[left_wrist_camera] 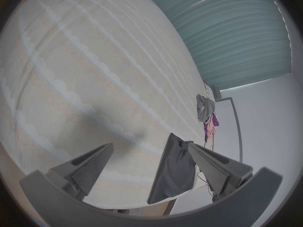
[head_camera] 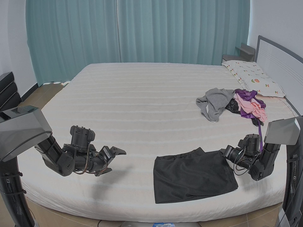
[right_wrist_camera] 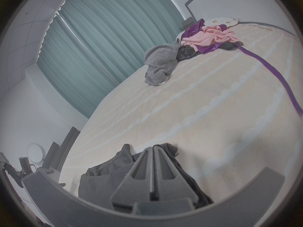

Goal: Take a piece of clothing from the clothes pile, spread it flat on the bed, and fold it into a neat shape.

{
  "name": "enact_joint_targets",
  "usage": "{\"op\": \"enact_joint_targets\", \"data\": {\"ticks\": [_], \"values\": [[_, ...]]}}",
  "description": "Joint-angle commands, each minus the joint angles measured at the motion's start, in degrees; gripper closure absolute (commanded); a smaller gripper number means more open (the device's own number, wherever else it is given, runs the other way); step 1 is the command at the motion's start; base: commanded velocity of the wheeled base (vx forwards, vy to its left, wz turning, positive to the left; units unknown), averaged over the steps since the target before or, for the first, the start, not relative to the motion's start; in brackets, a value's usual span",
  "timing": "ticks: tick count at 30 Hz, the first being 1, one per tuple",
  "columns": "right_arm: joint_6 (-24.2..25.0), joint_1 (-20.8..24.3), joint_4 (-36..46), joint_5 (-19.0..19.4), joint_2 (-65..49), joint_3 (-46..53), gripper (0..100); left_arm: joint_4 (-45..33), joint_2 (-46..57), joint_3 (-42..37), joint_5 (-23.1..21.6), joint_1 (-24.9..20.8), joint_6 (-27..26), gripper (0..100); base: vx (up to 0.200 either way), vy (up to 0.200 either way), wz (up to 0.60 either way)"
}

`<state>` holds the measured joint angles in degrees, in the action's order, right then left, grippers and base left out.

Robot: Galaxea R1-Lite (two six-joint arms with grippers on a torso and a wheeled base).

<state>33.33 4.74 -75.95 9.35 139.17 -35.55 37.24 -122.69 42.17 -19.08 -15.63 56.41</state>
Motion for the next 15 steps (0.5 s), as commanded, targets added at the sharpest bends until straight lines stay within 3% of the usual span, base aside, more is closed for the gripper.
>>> {"op": "enact_joint_targets", "data": {"ticks": [1, 15], "values": [[-0.02, -1.23, 0.27, 0.05, -1.18, -0.22, 100, 0.02, -0.1, 0.02, 0.01, -0.02, 0.02, 0, 0.0, 0.0, 0.0], [-0.02, -3.42, 1.15, 0.05, -0.39, -1.28, 100, 0.02, -0.1, 0.02, 0.01, -0.02, 0.02, 0, 0.0, 0.0, 0.0]]}}
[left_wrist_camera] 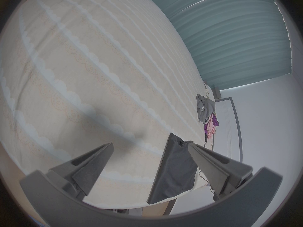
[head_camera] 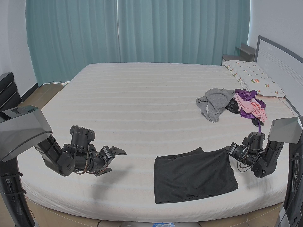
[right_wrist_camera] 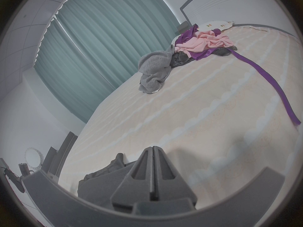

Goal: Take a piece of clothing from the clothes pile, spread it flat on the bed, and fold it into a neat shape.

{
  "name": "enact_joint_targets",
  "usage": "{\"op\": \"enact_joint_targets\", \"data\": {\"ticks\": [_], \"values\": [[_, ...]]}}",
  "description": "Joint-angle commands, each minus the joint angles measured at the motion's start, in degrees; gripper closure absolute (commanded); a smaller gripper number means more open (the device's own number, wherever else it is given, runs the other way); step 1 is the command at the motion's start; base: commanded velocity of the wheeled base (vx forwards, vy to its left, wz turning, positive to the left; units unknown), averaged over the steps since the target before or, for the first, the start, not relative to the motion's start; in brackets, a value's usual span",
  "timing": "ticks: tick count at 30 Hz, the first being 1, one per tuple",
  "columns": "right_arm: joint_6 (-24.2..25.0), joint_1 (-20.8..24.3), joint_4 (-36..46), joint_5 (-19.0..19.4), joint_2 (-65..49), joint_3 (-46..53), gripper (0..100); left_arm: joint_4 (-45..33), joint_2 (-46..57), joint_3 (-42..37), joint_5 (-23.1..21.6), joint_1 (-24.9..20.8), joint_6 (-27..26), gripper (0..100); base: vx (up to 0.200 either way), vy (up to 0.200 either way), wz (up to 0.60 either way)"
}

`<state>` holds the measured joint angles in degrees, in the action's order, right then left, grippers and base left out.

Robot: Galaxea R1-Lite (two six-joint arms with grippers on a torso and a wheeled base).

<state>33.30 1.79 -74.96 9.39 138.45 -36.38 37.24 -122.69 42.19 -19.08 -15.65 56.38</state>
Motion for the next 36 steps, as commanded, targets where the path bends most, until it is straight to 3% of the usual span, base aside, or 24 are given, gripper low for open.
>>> {"op": "enact_joint_targets", "data": {"ticks": [1, 16, 17, 31, 36], "values": [[0.01, -0.65, 0.43, 0.02, 0.33, -0.54, 100, 0.02, -0.1, 0.0, 0.01, 0.01, 0.04, 0, 0.0, 0.0, 0.0], [-0.17, -1.44, 3.33, 0.02, 0.59, -1.68, 100, 0.02, -0.18, 0.08, 0.01, 0.01, 0.04, 0, 0.0, 0.0, 0.0], [-0.08, -1.44, 3.5, 0.02, 0.33, -1.68, 0, 0.02, -0.18, 0.08, 0.01, 0.01, 0.04, 0, 0.0, 0.0, 0.0], [-0.08, 1.9, 6.58, -0.77, -11.97, 5.7, 0, 0.02, -0.1, -0.09, 0.01, 0.01, 0.13, 0, 0.0, 0.0, 0.0], [2.2, 1.81, 9.31, -1.56, -19.53, 15.02, 0, 0.02, -0.1, -0.09, 0.01, 0.01, 0.13, 0, 0.0, 0.0, 0.0]]}}
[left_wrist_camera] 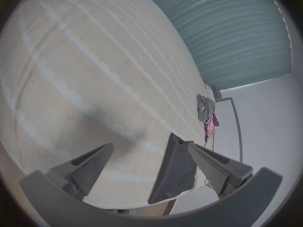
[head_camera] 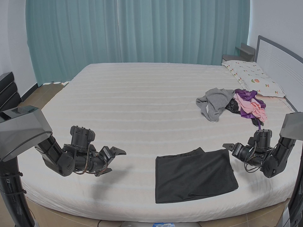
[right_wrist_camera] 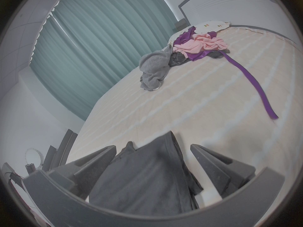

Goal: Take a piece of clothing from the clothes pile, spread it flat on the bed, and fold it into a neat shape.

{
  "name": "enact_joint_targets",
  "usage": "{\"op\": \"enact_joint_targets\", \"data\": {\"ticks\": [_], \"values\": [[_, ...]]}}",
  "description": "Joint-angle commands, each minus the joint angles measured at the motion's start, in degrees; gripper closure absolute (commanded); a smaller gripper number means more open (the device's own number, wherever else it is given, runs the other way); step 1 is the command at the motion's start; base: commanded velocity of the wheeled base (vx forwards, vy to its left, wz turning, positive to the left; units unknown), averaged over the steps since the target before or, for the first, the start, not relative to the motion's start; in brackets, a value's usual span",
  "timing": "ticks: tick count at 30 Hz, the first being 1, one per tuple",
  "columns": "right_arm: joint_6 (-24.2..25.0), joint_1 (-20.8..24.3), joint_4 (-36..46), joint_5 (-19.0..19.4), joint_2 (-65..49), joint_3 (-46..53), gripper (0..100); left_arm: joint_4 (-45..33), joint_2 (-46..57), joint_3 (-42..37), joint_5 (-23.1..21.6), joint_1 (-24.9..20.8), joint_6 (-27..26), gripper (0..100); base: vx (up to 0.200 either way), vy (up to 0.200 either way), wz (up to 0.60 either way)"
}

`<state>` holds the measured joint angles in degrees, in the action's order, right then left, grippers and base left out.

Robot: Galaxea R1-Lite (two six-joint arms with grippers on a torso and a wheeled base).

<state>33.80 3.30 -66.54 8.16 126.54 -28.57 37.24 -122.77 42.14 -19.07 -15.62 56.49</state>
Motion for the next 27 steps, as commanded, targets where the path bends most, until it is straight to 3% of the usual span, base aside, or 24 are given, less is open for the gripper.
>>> {"op": "enact_joint_targets", "data": {"ticks": [1, 4, 6, 8, 11, 14, 20, 27], "values": [[2.93, 0.56, 0.71, -0.33, -8.68, 8.98, 0, 0.02, -0.01, -0.04, -0.01, -0.03, 0.02, 0, 0.0, 0.0, 0.0], [6.71, 1.18, 0.62, 0.19, -11.05, 12.4, 0, 0.02, -0.01, -0.04, -0.01, -0.03, 0.02, 0, 0.0, 0.0, 0.0], [8.73, 1.27, 0.62, 2.74, -10.7, 14.34, 0, 0.02, 0.08, -0.04, -0.01, -0.03, 0.02, 0, -0.1, 0.0, 0.0], [7.5, 1.71, 0.53, 5.82, -10.17, 16.45, 0, 0.02, 0.08, -0.04, -0.01, -0.03, 0.02, 0, -0.2, 0.0, 0.0], [5.04, 1.79, -0.88, 7.4, -9.56, 18.29, 0, 0.02, -0.01, -0.04, -0.01, -0.2, 0.02, 0, -0.2, 0.0, 0.0], [4.16, 1.62, -3.16, 7.4, -7.27, 18.99, 0, 0.02, -0.1, -0.13, 0.08, -0.56, -0.07, 0, -0.2, 0.0, 0.0], [2.49, -0.58, -11.16, 7.4, -1.12, 19.35, 0, 0.02, -0.1, -0.48, 0.08, -0.56, -1.38, 0, 0.0, 0.0, 0.0], [0.82, -0.75, -14.24, 7.49, 1.96, 19.35, 0, 0.02, -0.1, -0.39, 0.08, -0.56, -1.38, 0, 0.0, 0.0, 0.0]]}}
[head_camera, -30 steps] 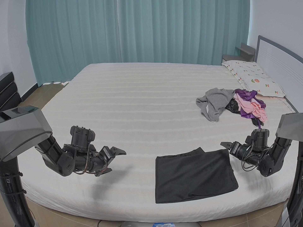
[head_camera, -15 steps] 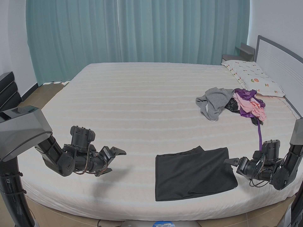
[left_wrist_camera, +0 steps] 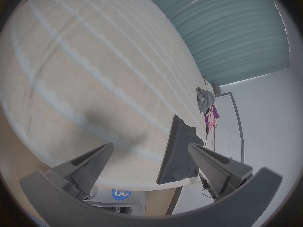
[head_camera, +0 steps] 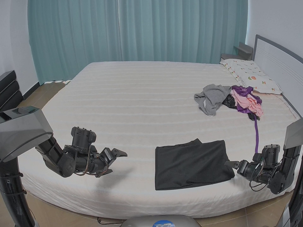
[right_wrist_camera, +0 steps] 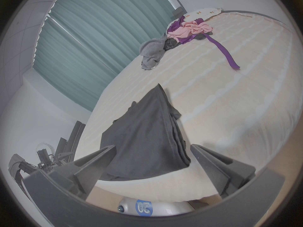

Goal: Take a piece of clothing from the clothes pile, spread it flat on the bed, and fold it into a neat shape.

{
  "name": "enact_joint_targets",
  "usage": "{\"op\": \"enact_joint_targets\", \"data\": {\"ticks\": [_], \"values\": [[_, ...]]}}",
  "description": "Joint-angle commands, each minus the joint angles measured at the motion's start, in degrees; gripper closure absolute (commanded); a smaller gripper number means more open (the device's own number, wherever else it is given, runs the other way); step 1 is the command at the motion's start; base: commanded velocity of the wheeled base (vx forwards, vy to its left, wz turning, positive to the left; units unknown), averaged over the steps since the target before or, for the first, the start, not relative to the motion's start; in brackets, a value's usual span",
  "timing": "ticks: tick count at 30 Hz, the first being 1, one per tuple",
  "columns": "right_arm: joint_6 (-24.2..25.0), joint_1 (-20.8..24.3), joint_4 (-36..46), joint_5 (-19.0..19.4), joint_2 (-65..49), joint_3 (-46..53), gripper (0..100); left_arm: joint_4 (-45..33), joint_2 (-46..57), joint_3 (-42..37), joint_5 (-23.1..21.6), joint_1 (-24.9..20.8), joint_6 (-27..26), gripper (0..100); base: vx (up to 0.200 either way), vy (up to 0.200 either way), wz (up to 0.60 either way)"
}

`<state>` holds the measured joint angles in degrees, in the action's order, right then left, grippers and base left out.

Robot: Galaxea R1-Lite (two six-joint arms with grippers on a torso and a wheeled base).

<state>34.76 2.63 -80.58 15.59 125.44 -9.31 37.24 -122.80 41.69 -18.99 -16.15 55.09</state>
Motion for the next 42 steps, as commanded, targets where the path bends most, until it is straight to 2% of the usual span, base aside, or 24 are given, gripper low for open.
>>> {"op": "enact_joint_targets", "data": {"ticks": [1, 10, 11, 22, 26, 33, 42], "values": [[-0.13, 0.0, -0.19, 0.05, 3.05, 0.09, 0, 0.02, -0.08, -0.03, 0.01, -0.02, 0.02, 0, 0.0, 0.0, 0.0], [-0.21, 0.27, -0.28, -0.04, 5.34, -0.79, 0, 0.02, -0.08, 0.06, 0.01, -0.02, 0.02, 0, 0.0, 0.0, 0.0], [-0.3, 0.18, -0.37, -0.04, 5.6, -0.79, 100, 0.02, -0.08, 0.06, 0.01, -0.02, 0.02, 0, 0.0, 0.0, 0.0], [-2.15, -1.49, -0.63, -0.47, 5.08, 0.88, 100, 0.02, -0.08, 0.06, 0.1, -0.02, 0.02, 0, 0.0, 0.0, 0.0], [-3.82, -3.16, -3.53, -0.47, 5.16, 3.25, 100, 0.02, -0.08, 0.06, 0.1, 0.07, 0.02, 0, 0.0, 0.0, 0.0], [-4.26, -3.16, -8.54, -0.47, 6.39, 6.24, 100, 0.02, -0.08, 0.14, 0.1, -0.02, 0.19, 0, 0.0, 0.0, 0.0], [-4.96, -3.86, -8.89, -0.47, 6.83, 6.41, 100, 0.02, -0.08, 0.14, 0.1, -0.02, 0.19, 0, 0.0, 0.0, 0.0]]}}
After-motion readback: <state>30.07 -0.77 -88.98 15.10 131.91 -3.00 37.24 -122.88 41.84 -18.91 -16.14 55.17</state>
